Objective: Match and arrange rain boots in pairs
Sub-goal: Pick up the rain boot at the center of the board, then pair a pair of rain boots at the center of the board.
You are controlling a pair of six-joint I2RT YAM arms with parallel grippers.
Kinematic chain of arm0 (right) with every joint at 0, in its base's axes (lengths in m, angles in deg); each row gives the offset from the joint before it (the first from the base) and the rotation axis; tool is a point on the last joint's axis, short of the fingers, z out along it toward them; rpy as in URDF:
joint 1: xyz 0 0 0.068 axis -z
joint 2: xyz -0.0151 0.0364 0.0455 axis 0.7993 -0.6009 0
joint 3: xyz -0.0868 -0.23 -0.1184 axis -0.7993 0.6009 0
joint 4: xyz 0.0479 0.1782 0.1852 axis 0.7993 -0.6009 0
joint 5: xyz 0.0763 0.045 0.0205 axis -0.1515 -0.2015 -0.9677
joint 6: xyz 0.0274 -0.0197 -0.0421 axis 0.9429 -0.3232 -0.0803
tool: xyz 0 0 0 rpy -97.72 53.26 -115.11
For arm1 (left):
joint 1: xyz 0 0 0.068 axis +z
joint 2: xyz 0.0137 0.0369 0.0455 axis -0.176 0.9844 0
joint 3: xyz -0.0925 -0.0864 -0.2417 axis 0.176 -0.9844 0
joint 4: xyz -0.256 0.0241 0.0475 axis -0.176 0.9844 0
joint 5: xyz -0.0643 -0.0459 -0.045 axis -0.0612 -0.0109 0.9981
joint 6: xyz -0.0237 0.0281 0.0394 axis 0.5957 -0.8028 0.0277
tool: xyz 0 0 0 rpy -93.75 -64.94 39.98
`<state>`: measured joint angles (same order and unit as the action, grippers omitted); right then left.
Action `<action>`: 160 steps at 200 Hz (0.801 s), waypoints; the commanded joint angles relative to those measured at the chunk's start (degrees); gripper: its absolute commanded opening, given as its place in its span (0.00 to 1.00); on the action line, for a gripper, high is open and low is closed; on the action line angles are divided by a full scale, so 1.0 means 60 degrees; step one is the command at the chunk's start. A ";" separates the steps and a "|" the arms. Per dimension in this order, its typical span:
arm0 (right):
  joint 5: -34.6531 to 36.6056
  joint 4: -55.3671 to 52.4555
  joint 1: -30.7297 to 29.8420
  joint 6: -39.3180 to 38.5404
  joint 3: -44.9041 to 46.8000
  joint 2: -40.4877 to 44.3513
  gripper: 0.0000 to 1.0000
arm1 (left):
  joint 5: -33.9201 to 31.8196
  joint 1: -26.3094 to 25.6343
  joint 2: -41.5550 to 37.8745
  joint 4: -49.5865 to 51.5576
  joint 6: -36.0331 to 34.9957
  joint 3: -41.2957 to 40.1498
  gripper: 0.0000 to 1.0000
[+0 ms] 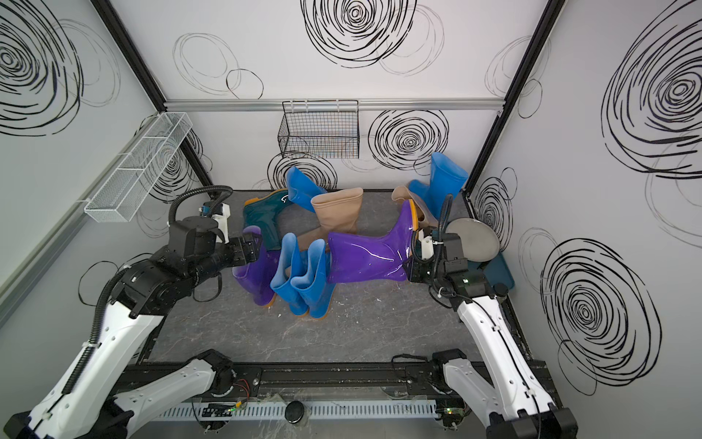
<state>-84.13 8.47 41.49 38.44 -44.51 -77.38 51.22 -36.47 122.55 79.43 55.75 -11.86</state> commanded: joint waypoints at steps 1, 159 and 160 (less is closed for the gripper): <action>-0.0330 0.1483 0.0319 0.0492 -0.0556 0.0555 0.21 | -0.0341 -0.0404 0.0250 -0.0176 -0.0505 0.0715 0.93; -0.3385 0.6498 0.1490 0.2714 -0.1115 -0.0856 0.18 | 0.4088 -0.0564 0.2328 -0.4494 -0.1596 0.2003 0.99; -0.3402 0.6521 0.1490 0.2727 -0.1119 -0.0880 0.18 | 0.4145 -0.0520 0.2324 -0.4556 -0.1596 0.1974 0.99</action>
<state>-98.77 32.46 50.21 50.83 -47.72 -81.71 66.83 -43.98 136.98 61.91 45.96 0.25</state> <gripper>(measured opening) 0.328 0.994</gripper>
